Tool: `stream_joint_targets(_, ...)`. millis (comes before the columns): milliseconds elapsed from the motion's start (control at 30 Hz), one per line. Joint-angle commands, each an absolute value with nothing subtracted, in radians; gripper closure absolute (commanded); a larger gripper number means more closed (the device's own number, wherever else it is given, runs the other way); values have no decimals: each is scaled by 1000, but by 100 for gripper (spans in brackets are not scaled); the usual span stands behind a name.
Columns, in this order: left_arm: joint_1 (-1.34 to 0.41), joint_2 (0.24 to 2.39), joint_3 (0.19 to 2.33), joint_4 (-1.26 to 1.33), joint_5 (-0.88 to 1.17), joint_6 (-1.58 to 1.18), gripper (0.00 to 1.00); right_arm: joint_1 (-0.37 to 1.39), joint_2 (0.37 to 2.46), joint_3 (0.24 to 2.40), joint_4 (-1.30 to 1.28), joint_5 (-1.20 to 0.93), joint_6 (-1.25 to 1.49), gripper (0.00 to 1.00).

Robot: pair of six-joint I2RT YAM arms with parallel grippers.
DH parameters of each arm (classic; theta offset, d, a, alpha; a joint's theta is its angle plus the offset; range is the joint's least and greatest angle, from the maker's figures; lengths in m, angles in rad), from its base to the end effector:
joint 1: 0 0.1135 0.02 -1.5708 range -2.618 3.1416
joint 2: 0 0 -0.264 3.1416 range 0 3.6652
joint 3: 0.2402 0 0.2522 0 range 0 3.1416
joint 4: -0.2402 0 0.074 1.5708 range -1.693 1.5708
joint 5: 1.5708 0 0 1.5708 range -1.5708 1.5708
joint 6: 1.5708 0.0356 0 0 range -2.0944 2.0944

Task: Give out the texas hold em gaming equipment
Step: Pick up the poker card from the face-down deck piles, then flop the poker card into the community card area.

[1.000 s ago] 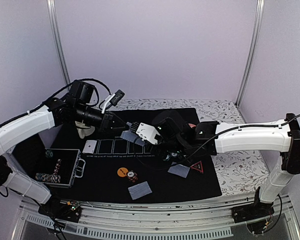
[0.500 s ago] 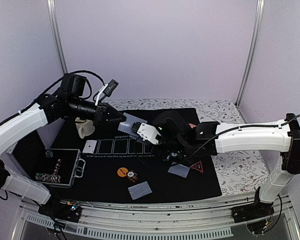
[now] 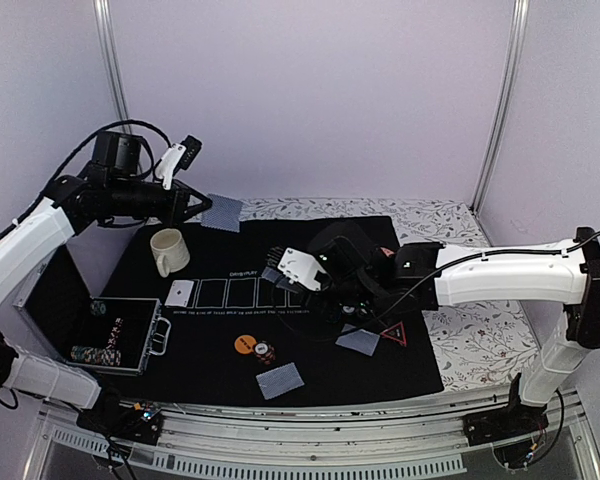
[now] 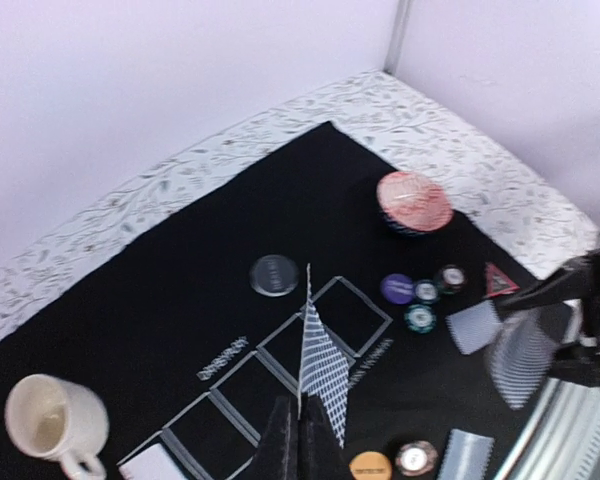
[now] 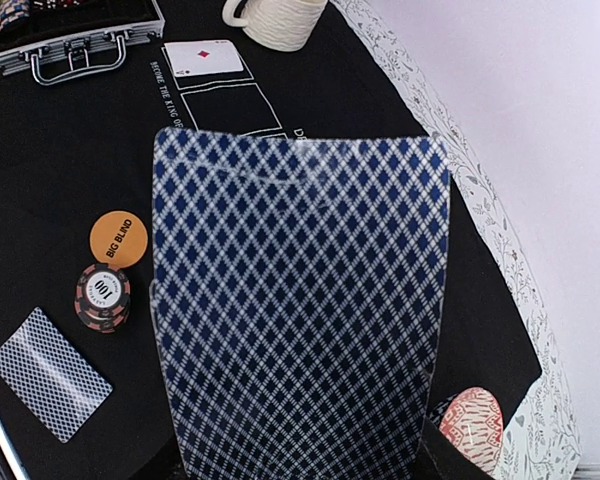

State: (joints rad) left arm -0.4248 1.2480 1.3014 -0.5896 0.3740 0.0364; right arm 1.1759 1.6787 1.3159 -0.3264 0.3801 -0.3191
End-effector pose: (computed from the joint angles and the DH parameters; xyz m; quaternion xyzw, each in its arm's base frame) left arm 0.2404 -0.1230 0.3821 0.2847 0.8104 -0.2523 0.4456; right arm 0.1589 0.3469 0.2770 -0.5446 0.7061 0.0186 0.4521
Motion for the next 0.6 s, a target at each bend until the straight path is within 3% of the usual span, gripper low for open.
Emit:
stream_joint_targets(0,-421,1194,1238,-577,-31,148,100,1170,1623,1295,-346,343,-297,48)
stream_joint_targets(200,-441,1110,960,-348,-206,346,100,1169,1587,1256,-327,336,-328,48)
stream_joint_targets(567,-547,1249,754,6,-358,732,100,1169,1502,1171,-261,294,-371,48)
